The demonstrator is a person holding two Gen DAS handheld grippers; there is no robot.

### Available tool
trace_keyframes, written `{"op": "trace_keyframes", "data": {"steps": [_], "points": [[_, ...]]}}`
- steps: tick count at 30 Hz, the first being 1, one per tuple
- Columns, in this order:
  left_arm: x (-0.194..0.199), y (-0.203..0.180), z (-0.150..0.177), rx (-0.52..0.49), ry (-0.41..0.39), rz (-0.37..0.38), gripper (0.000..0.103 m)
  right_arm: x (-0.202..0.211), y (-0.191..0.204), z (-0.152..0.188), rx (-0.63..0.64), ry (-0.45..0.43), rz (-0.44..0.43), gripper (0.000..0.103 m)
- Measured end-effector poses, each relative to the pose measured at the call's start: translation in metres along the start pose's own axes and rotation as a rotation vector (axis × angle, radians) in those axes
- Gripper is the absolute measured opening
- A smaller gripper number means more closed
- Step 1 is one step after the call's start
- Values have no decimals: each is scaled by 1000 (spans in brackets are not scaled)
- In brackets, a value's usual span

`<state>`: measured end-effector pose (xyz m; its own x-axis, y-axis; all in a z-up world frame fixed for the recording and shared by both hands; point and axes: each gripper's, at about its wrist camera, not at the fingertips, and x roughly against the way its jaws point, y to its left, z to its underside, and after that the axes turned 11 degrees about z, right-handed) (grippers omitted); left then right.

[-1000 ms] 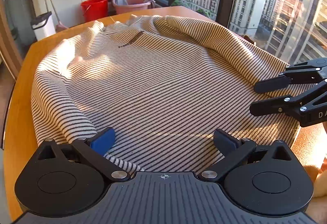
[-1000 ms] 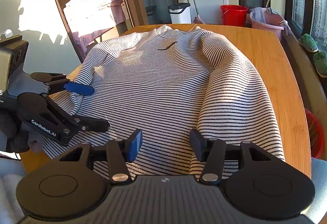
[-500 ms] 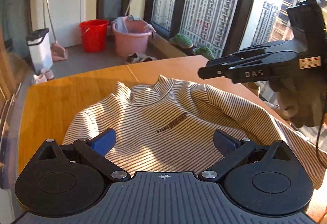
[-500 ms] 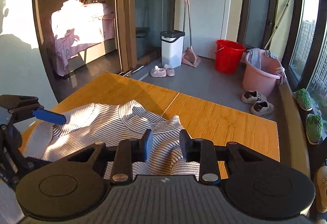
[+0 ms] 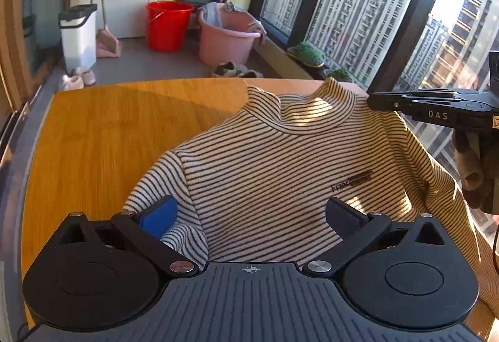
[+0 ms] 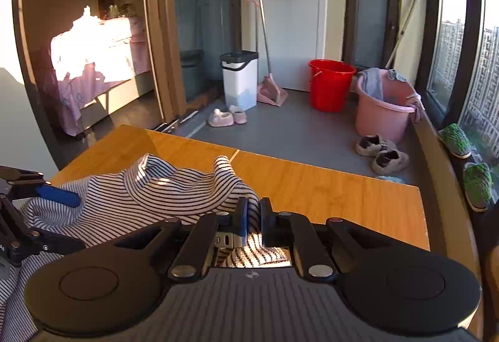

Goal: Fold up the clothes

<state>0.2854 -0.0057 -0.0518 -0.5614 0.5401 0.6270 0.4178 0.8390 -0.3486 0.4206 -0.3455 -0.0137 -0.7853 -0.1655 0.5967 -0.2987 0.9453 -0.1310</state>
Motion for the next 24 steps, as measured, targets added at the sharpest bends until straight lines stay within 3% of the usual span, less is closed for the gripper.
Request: {"op": "trace_keyframes", "data": {"steps": [3,6,8,11,13,15,18,21,24], "points": [[9,-1,0,-6,-5,-36,103,-18,-19,11,-9,61,116,3],[23,-8,-2,-18,-30,-45,103,-8,-40,18,-99,54,91,3],[38,-22,-2,-25,-53,1,103,10,-42,18,-120,26,38,4],[45,-47,3,-26,-37,153,103,36,-25,23,-125,37,-138,7],[33,-68,13,-27,18,245,103,44,-6,33,-121,82,-248,11],[23,-82,28,-32,80,286,103,46,12,47,-100,142,-308,13],[11,-99,53,-58,162,307,103,48,34,72,-9,188,-271,13],[19,-109,69,-124,131,268,103,59,27,86,-16,161,-232,12],[28,-110,79,-102,111,261,103,70,17,96,-57,168,-192,10]]}}
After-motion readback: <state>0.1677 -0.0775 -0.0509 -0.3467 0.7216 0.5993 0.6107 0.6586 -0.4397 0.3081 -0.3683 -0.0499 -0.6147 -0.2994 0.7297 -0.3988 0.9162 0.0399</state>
